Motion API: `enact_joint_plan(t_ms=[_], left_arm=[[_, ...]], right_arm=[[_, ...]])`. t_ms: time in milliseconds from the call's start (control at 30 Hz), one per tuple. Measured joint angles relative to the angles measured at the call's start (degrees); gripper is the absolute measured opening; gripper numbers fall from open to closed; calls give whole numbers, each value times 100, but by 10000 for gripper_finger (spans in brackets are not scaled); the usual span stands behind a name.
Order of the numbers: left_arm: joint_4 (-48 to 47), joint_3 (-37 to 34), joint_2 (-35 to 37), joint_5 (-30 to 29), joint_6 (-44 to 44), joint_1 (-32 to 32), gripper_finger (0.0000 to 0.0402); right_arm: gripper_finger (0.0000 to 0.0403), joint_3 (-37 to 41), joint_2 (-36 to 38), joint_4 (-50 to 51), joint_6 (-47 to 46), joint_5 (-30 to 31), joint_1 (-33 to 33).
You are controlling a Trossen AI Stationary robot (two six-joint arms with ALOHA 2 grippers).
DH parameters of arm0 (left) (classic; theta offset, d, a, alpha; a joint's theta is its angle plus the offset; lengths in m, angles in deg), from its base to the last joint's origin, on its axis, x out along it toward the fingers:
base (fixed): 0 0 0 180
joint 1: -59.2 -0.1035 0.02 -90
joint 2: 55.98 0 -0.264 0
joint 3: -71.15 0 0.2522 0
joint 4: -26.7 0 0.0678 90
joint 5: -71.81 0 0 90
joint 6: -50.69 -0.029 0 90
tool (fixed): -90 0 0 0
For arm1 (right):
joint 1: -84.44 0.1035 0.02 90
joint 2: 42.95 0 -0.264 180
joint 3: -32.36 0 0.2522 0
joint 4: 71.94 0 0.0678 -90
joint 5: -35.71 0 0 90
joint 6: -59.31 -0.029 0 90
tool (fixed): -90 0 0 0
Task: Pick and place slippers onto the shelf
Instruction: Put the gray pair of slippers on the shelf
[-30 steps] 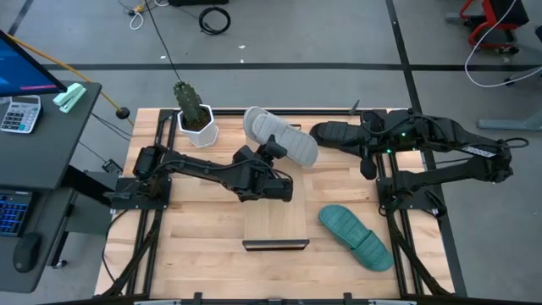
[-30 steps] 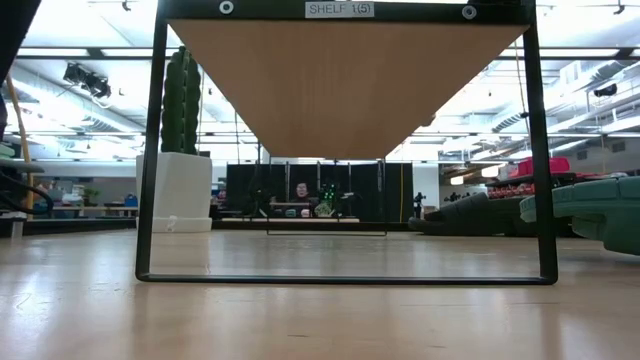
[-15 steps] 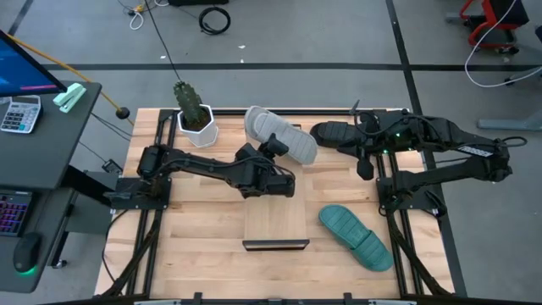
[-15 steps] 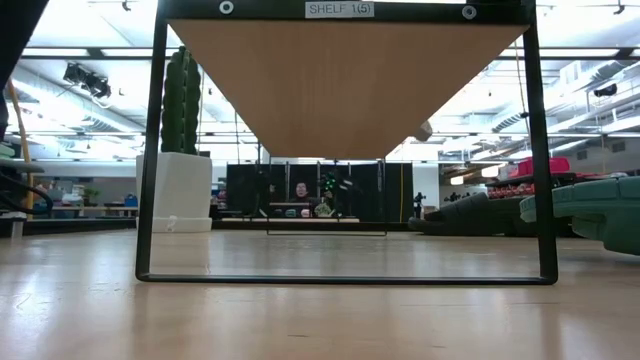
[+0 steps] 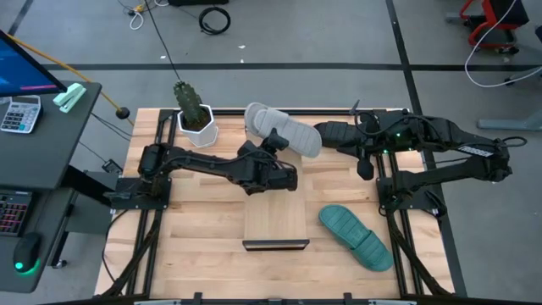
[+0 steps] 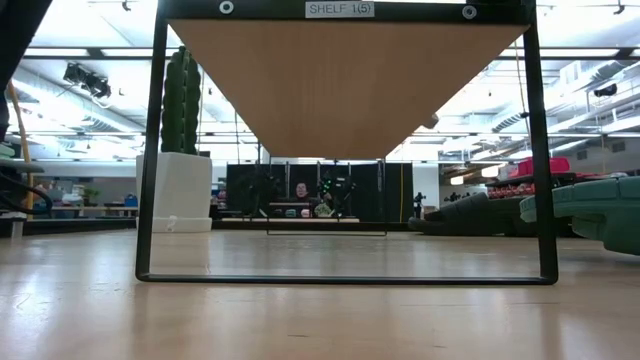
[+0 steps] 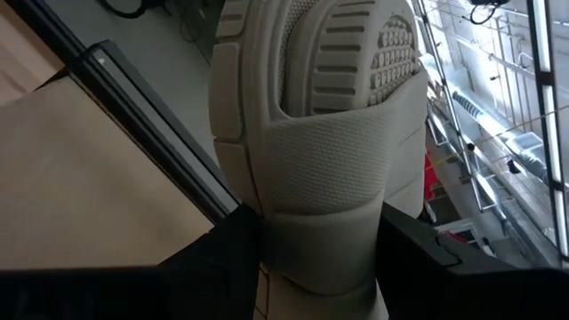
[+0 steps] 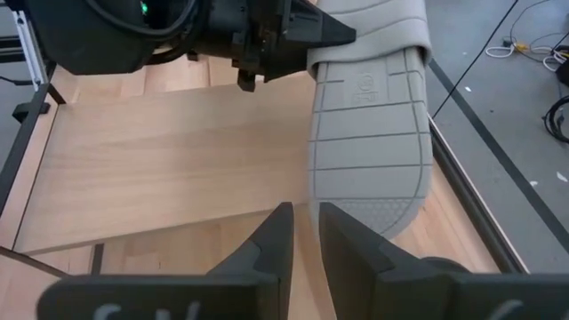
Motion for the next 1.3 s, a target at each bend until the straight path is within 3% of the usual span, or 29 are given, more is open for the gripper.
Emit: enact_joint_plan(t_ms=[300,1033,1200,1300], left_arm=[[356,6,-175,-81,20,46,177],[231,2,-352,79,92,104,177],[234,2,-352,219,170,102,240],[235,2,-352,260,173,104,245]], right_arm=[[65,0,-87,2,131,-2,-2],[65,0,-118,37,144,-22,-2],[65,0,-118,39,144,-35,-2],[65,0,-118,39,144,-106,-2]])
